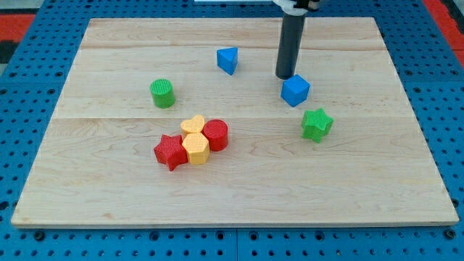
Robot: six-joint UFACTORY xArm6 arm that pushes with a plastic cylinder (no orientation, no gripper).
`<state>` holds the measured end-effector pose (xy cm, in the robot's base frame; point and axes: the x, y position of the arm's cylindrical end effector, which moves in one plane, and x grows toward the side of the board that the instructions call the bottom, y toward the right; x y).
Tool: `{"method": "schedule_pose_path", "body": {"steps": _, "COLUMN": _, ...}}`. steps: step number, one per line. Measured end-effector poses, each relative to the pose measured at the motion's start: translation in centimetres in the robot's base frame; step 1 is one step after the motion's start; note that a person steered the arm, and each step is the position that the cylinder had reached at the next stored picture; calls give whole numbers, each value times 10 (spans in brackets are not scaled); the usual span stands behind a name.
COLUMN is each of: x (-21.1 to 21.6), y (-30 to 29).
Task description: Move the blue cube to the top of green star
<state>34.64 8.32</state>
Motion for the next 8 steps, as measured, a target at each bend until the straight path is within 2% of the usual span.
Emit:
{"method": "schedule_pose_path", "body": {"steps": 3, "x": 37, "y": 20}}
{"method": "schedule_pose_path", "body": {"steps": 6, "x": 48, "y": 28}}
{"method": "schedule_pose_path", "body": {"steps": 7, "x": 48, "y": -4}}
{"method": "schedule_pose_path", "body": {"steps": 8, "x": 44, "y": -73}}
